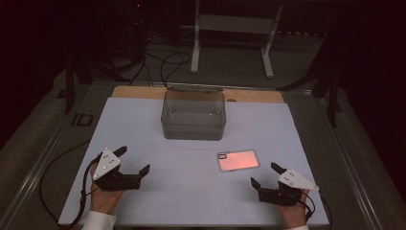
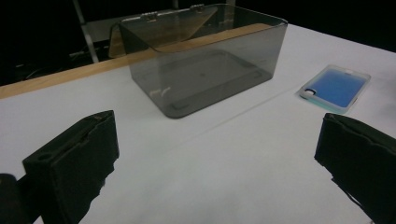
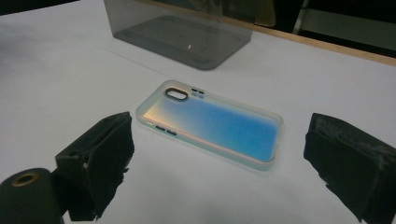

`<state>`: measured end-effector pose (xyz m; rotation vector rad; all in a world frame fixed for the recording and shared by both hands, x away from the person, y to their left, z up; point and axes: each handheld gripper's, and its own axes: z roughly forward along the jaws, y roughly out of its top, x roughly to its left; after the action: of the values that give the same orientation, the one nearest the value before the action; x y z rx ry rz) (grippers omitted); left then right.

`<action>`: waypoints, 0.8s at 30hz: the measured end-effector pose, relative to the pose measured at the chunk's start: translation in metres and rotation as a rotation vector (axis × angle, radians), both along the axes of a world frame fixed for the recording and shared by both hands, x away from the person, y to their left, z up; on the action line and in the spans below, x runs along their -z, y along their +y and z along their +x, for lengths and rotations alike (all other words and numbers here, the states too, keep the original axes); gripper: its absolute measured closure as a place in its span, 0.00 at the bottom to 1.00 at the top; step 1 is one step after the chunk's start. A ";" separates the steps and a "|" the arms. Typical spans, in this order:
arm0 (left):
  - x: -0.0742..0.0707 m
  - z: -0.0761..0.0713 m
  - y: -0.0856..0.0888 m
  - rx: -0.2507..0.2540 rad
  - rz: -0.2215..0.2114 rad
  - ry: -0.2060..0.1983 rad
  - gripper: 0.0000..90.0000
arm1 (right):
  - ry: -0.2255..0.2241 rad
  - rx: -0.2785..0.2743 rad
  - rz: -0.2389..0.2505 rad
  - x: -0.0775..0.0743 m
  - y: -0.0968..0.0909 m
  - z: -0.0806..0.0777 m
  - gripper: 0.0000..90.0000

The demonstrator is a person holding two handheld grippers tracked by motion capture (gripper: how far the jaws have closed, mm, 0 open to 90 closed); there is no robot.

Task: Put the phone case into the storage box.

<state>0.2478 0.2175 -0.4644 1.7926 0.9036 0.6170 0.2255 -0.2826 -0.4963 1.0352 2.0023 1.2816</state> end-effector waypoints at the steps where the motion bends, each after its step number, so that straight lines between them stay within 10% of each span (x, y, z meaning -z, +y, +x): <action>1: 0.000 0.001 -0.001 0.002 0.001 0.000 0.00 | 0.000 0.000 0.000 0.000 0.000 0.000 0.09; 24: -0.008 0.026 -0.034 0.060 0.028 -0.004 0.00 | 0.005 -0.006 0.002 0.000 0.000 0.000 0.09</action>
<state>0.2737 0.1831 -0.4567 1.8365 0.8391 0.5976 0.2258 -0.2826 -0.4967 1.0353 2.0101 1.2863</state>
